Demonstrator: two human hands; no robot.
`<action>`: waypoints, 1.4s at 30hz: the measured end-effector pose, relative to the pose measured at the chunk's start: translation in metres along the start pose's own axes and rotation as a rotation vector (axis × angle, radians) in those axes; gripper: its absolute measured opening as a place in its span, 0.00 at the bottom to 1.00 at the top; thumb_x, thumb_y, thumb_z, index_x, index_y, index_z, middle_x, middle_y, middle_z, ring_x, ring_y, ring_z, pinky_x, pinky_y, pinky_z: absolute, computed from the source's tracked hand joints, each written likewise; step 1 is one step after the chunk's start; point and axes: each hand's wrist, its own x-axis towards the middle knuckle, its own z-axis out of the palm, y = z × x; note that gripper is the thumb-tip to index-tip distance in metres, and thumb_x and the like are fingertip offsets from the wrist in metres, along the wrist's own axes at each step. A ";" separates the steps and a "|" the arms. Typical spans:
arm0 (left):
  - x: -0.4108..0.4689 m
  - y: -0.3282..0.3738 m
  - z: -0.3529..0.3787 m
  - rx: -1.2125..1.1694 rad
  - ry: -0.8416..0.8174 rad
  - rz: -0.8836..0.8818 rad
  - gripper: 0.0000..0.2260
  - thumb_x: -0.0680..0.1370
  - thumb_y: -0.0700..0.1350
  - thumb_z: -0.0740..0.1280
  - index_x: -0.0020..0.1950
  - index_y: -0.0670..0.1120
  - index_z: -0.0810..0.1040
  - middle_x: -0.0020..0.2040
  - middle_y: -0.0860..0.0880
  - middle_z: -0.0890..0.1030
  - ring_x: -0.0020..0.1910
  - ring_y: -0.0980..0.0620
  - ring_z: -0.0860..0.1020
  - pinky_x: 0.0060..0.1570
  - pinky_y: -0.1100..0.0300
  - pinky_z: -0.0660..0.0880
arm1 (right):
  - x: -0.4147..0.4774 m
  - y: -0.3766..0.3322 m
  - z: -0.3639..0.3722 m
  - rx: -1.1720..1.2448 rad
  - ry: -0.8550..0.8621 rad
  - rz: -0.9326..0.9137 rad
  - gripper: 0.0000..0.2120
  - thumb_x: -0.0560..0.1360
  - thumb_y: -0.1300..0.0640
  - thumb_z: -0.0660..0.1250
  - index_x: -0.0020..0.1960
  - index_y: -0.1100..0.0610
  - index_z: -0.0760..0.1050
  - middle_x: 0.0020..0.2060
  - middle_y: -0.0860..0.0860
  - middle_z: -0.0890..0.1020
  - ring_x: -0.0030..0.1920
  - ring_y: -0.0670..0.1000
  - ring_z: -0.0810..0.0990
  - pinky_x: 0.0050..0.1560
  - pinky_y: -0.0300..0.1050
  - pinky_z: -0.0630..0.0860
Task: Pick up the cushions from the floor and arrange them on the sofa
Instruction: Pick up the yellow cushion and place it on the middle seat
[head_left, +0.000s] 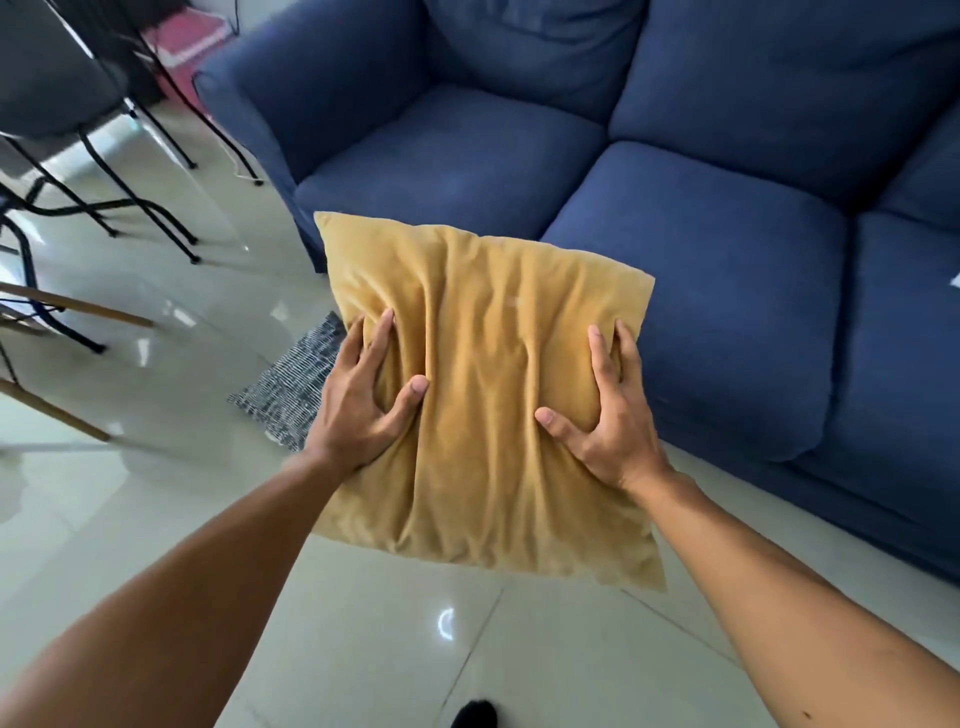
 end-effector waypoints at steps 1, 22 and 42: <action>0.011 0.006 -0.006 -0.004 0.006 0.011 0.40 0.79 0.70 0.59 0.83 0.47 0.60 0.79 0.38 0.66 0.81 0.41 0.61 0.76 0.48 0.64 | 0.008 -0.006 -0.009 -0.006 0.014 -0.005 0.52 0.66 0.22 0.64 0.81 0.35 0.41 0.82 0.43 0.41 0.70 0.22 0.38 0.67 0.50 0.63; 0.272 0.156 0.019 -0.154 0.047 0.287 0.41 0.79 0.70 0.59 0.84 0.48 0.56 0.82 0.39 0.60 0.83 0.43 0.56 0.76 0.60 0.56 | 0.172 -0.009 -0.221 -0.124 0.361 -0.149 0.51 0.69 0.28 0.67 0.82 0.39 0.43 0.82 0.50 0.41 0.81 0.42 0.43 0.66 0.44 0.62; 0.516 0.236 0.192 -0.311 0.002 0.501 0.41 0.80 0.69 0.59 0.84 0.47 0.51 0.82 0.34 0.54 0.83 0.46 0.48 0.73 0.75 0.48 | 0.341 0.141 -0.342 -0.218 0.568 -0.197 0.51 0.72 0.30 0.67 0.83 0.51 0.47 0.81 0.64 0.44 0.82 0.60 0.44 0.73 0.27 0.51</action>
